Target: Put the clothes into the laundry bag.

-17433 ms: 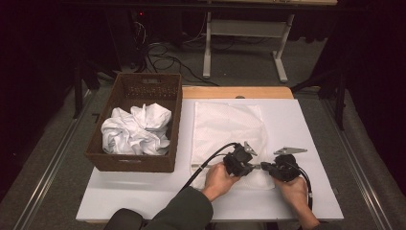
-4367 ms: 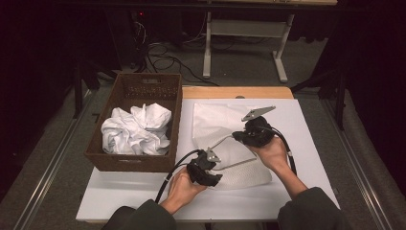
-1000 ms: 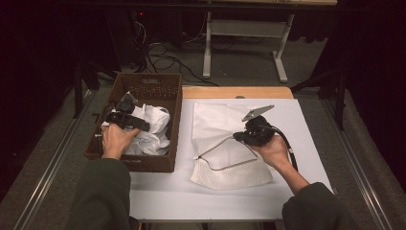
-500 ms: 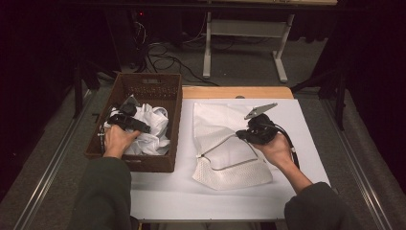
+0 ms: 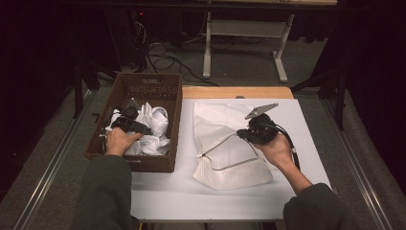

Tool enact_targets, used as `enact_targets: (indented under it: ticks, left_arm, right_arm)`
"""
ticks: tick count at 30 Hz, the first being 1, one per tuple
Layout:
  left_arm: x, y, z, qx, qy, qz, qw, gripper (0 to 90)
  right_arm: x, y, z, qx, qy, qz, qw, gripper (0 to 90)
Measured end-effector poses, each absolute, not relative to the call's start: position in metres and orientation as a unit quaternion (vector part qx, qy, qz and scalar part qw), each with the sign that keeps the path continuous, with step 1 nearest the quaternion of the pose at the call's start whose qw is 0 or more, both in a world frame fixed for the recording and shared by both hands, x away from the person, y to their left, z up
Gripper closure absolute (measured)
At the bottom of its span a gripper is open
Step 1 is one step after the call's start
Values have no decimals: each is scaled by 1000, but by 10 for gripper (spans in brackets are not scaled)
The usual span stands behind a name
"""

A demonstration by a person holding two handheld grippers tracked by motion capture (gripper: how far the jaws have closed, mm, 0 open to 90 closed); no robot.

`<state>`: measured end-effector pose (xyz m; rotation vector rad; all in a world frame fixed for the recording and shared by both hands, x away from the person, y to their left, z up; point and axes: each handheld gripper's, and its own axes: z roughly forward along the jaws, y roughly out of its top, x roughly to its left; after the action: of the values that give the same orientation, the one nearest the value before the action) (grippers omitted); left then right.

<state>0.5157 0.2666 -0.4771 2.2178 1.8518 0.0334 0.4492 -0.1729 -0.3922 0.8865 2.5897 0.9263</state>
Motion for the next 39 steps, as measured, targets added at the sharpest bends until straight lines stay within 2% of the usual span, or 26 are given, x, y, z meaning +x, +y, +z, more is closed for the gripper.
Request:
enact_targets:
  ticks: [13, 21, 32, 34, 36, 38, 39]
  left_arm:
    - [524, 259, -490, 766, 633, -21, 107, 2]
    - [527, 246, -495, 775, 628, 0, 73, 0]
    - [526, 239, -496, 786, 616, 14, 55, 6]
    - [526, 236, -494, 786, 616, 14, 50, 29]
    - [525, 234, -491, 789, 612, 16, 55, 123]
    - [523, 233, -489, 790, 609, 20, 63, 151]
    - [521, 232, -486, 795, 602, 23, 72, 214]
  right_arm:
    - [454, -175, -389, 303, 887, 323, 132, 899]
    - [453, -179, -385, 305, 887, 320, 136, 899]
    - [456, -182, -383, 310, 886, 318, 136, 898]
    - [457, -185, -381, 311, 881, 328, 140, 898]
    - [457, -187, -382, 316, 876, 336, 139, 899]
    - [456, -187, -384, 319, 877, 331, 141, 899]
    - [456, -186, -384, 315, 879, 328, 141, 899]
